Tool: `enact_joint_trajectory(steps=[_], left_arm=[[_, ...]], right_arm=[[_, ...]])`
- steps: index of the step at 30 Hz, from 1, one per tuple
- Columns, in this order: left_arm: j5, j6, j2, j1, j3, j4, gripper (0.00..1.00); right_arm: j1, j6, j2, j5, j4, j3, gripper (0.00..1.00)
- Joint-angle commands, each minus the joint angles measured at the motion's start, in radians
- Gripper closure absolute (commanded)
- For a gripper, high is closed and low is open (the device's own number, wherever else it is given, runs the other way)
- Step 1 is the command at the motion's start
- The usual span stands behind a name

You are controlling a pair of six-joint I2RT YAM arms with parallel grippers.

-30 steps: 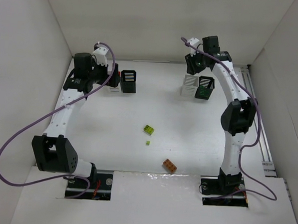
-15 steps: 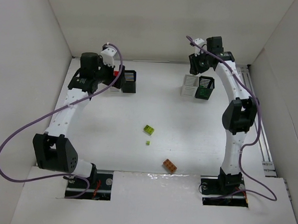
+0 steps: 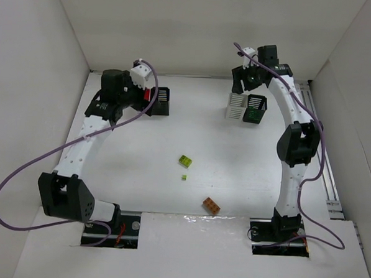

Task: Sort the legos into containers by color

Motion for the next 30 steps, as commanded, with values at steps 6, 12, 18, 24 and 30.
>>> enact_joint_trajectory(steps=[6,12,18,24,30], left_arm=[[0.215,0.307,-0.050,-0.372,-0.051,-0.143,0.00],[0.111,0.428,-0.014,-0.756,-0.102,-0.181,0.09],[0.195,0.699,0.016,-0.913,-0.168,-0.246,0.23],[0.195,0.829,0.078,-0.968,-0.159,-0.256,0.39],[0.161,0.886,0.154,-1.027,-0.150,-0.246,0.43]], right_arm=[[-0.156,0.168,-0.271,-0.156,0.054,-0.067,0.26],[-0.298,0.169,-0.412,-0.216,0.033,-0.310,0.26],[-0.310,0.169,-0.520,-0.216,0.090,-0.444,0.26],[-0.310,0.169,-0.540,-0.196,0.090,-0.444,0.25],[-0.310,0.169,-0.530,-0.206,0.079,-0.426,0.25]])
